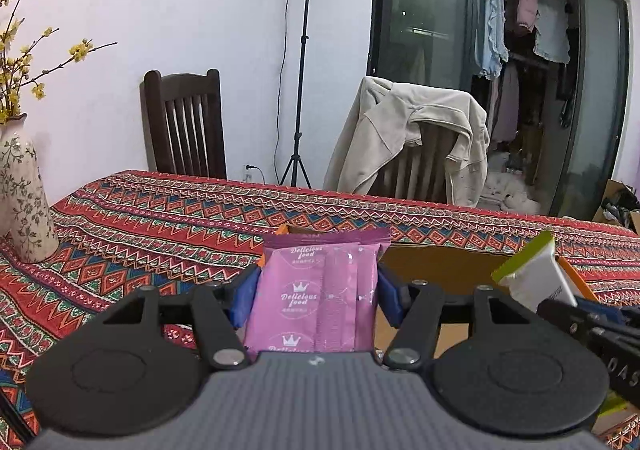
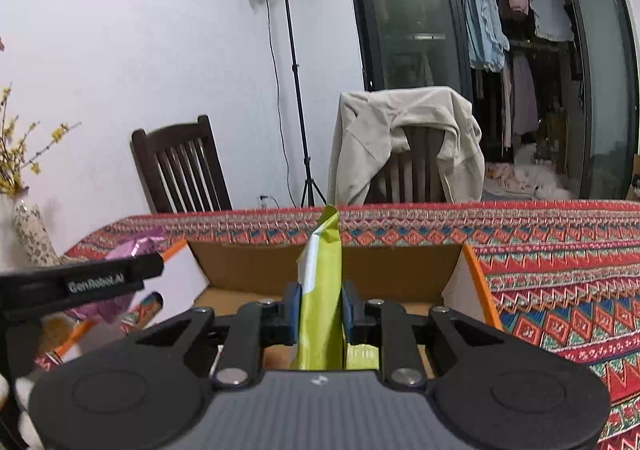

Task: Organize snacks
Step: 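Carry both packets over the box and open both tools to drop them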

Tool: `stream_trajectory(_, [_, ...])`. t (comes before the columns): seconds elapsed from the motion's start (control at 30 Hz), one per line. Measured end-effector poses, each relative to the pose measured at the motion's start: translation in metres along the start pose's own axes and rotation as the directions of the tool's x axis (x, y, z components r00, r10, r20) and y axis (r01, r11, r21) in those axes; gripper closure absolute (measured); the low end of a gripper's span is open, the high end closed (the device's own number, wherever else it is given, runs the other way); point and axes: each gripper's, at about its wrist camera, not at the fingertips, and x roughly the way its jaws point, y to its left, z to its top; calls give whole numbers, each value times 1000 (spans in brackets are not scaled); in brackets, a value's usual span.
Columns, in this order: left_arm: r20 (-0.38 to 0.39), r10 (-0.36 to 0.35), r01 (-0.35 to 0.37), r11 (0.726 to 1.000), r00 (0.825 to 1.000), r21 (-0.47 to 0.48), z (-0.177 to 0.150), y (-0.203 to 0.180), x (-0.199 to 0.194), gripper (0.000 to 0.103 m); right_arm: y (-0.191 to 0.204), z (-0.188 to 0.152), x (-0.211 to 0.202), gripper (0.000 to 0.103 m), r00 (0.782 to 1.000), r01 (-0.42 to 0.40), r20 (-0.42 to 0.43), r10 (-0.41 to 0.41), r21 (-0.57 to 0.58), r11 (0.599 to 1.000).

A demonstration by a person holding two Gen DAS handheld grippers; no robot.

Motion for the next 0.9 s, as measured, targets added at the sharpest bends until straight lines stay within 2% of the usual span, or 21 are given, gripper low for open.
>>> stream_trajectory(0.1, [11,1,-1,1000,1000,1,-1,1,-4,24,-1,-4,2,82,1000,-4,-18,4,-2,1000])
stream_trajectory(0.17, [25,7,-8,1000,1000,6,-1,-1,-8,5,-2,-3,1,82,1000,2,-13,-2,3,1000])
stream_trajectory(0.2, [31,17,-17,1000,999,10,-1,-2,-9,0,-4,-2,-1,74,1000,2,-13,-2,5,1000])
stream_trajectory(0.23, [38,19,-20,1000,999,14,-1,-4,-11,0,-6,-2,-1,60,1000,-1,-15,1,11,1000])
stream_trajectory(0.3, [38,17,-18,1000,999,16,-1,-5,-12,0,-7,-3,-3,42,1000,3,-16,-3,17,1000])
stream_trajectory(0.37, [26,14,-14,1000,1000,9,-1,-4,-12,0,-7,-4,-3,33,1000,13,-19,-13,9,1000])
stream_trajectory(0.43, [19,18,-18,1000,1000,2,0,-3,-11,0,-6,-3,-2,13,999,22,-24,-22,2,1000])
stream_trajectory(0.5, [14,23,-23,1000,1000,-8,1,0,-10,0,-5,-2,-3,6,999,29,-21,-29,-6,1000])
stream_trajectory(0.63, [-2,22,-22,1000,1000,-17,0,2,-10,0,-2,-1,-5,0,998,50,-23,-50,-18,999])
stream_trajectory(0.9, [-6,37,-37,999,999,-2,-1,1,-16,0,4,-3,-18,0,996,83,-37,-85,-43,996])
